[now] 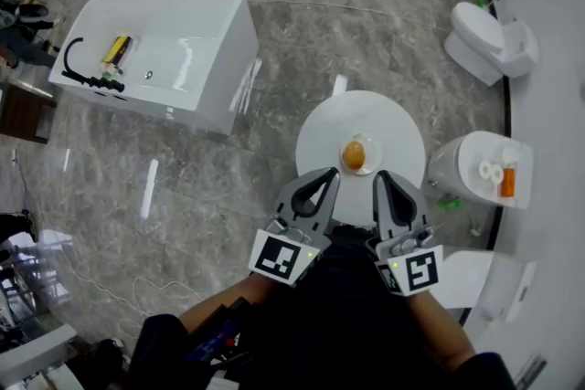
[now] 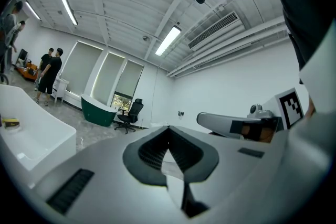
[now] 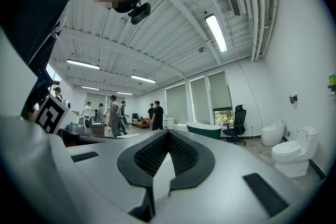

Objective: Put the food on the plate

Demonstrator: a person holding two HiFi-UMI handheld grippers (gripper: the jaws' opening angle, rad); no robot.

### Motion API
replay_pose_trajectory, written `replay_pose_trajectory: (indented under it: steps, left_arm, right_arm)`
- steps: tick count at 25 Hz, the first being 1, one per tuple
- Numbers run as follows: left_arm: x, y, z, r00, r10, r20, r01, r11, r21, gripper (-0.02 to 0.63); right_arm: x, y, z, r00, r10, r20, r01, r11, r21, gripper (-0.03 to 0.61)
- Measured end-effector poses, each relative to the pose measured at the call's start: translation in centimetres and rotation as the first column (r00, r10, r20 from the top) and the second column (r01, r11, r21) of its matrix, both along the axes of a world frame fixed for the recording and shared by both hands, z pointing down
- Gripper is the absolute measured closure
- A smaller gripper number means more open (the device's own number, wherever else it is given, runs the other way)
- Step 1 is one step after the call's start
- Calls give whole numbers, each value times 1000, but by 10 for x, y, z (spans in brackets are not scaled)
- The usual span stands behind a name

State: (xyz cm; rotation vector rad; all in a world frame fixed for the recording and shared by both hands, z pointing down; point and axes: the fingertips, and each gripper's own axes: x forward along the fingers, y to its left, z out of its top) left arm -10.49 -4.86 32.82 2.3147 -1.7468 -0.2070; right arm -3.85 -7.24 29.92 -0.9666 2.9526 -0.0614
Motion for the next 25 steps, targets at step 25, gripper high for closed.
replay_pose_trajectory:
  steps: [25]
  left_arm:
    - [-6, 17, 4, 1000, 12, -18, -12, 1000, -23, 612]
  right_arm:
    - [-8, 13, 9, 998, 26, -57, -26, 1000, 2, 572]
